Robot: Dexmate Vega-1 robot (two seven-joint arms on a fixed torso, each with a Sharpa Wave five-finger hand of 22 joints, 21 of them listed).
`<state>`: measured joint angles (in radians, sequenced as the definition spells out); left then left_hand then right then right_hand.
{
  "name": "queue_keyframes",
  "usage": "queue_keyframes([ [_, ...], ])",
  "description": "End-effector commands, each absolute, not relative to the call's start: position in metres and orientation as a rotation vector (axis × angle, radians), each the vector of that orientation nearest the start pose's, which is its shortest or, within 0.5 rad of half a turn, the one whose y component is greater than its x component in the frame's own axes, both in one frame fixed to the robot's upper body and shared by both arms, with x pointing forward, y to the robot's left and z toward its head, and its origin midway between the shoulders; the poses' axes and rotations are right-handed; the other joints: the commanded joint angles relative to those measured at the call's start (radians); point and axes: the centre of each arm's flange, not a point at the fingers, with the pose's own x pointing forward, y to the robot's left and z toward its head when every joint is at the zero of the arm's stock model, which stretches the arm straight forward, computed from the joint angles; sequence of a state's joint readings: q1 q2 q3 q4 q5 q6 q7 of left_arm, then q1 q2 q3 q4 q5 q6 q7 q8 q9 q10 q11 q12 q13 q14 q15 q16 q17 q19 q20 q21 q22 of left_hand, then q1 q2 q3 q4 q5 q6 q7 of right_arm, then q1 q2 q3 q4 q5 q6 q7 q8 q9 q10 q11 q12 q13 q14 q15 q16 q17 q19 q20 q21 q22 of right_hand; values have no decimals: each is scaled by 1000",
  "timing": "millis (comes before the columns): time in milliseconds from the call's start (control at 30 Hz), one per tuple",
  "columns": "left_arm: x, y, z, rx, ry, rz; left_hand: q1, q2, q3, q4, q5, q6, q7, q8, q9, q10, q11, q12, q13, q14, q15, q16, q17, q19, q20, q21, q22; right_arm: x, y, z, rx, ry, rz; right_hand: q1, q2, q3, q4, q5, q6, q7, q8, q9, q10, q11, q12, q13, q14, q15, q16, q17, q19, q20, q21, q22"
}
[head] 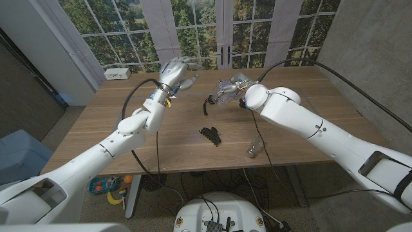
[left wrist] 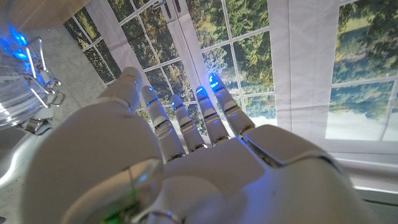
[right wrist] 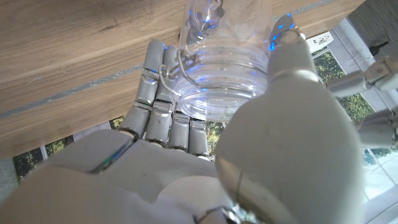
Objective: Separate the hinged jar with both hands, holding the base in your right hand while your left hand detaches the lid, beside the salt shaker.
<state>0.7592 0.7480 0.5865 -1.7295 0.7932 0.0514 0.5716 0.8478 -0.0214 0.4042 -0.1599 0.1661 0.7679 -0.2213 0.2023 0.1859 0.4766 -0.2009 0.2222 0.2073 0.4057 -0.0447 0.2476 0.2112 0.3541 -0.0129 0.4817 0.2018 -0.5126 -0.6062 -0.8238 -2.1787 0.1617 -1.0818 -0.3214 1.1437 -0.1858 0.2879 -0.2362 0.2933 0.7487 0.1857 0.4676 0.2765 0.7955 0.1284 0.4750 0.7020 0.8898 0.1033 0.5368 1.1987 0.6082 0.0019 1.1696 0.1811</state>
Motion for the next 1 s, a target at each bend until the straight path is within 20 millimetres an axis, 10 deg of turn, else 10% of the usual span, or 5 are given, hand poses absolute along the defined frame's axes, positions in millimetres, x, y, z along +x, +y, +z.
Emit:
queue_keyframes([
  [33, 564, 228, 74, 1119, -1031, 153, -7, -31, -33, -3, 6, -49, -1, -14, 2, -54, 11, -22, 5, -29, -156, -17, -4, -13, -1, -4, -2, 529, -113, 80, -733, -397, 10, 243, 255, 124, 66, 10, 195, -163, 7, 1, 185, -185, -4, 5, 227, -331, -1, 2, -60, -157, 10, -1],
  [433, 577, 244, 65, 925, -929, 34, -12, -71, -78, 8, 55, -146, -1, -27, 1, -116, 37, -27, 6, -67, -130, -38, -8, -36, 26, -16, -3, 534, -124, 87, -641, -427, 91, 241, 254, 126, 66, 11, 199, -166, 5, -1, 191, -183, -13, 3, 230, -331, -4, 0, -60, -158, 18, -2],
  [1000, 587, 215, 62, 741, -1010, -59, -13, -94, -115, 23, 93, -150, 1, -18, 0, -104, 48, -13, 8, -60, -122, -37, -8, -38, 34, -20, -2, 534, -120, 89, -654, -443, 131, 240, 251, 130, 65, 12, 202, -165, 3, 0, 196, -185, -19, 11, 234, -331, -7, -1, -63, -157, 27, -3],
])
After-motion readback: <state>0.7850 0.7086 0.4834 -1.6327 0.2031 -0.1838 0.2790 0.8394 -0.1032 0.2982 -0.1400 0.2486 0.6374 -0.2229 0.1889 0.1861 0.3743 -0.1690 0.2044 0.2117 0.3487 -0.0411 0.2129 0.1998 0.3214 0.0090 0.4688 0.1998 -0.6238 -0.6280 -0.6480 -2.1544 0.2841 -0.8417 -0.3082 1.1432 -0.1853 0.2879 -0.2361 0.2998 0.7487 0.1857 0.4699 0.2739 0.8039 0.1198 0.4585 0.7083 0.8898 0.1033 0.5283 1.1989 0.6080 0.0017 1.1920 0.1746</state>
